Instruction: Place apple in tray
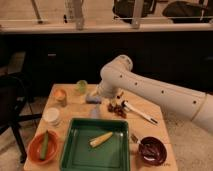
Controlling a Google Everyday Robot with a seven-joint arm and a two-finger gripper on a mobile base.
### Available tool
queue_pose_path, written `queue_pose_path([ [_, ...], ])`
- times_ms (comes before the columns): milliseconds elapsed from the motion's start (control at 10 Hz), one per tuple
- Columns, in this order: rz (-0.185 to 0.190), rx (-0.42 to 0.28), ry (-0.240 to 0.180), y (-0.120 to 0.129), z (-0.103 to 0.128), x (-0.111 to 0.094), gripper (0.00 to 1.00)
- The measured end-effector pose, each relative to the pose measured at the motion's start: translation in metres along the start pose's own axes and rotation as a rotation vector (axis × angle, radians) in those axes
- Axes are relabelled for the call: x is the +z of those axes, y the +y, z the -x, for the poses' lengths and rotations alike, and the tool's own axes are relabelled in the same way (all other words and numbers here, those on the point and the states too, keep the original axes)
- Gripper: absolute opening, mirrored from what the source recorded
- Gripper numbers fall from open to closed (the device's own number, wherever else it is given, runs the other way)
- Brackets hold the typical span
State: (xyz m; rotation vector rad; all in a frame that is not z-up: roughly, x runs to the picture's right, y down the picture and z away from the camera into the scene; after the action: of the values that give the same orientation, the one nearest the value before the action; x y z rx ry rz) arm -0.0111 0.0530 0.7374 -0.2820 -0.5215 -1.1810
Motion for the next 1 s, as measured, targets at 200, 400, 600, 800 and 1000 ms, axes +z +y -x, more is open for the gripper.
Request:
queue_pose_path([
  [200,-0.001,-0.052,-0.012,-0.026,0.001,0.014,0.8],
  [400,0.009,-0.098,-0.021,-0.045,-0.002,0.025,0.8],
  [600,0.014,-0.145,-0.03,-0.069,0.001,0.034,0.8],
  [800,0.004,-0.19,-0.057,-0.092,0.0,0.039,0.8],
  [1000,0.001,-0.195,-0.064,-0.095,-0.001,0.04,0.8],
])
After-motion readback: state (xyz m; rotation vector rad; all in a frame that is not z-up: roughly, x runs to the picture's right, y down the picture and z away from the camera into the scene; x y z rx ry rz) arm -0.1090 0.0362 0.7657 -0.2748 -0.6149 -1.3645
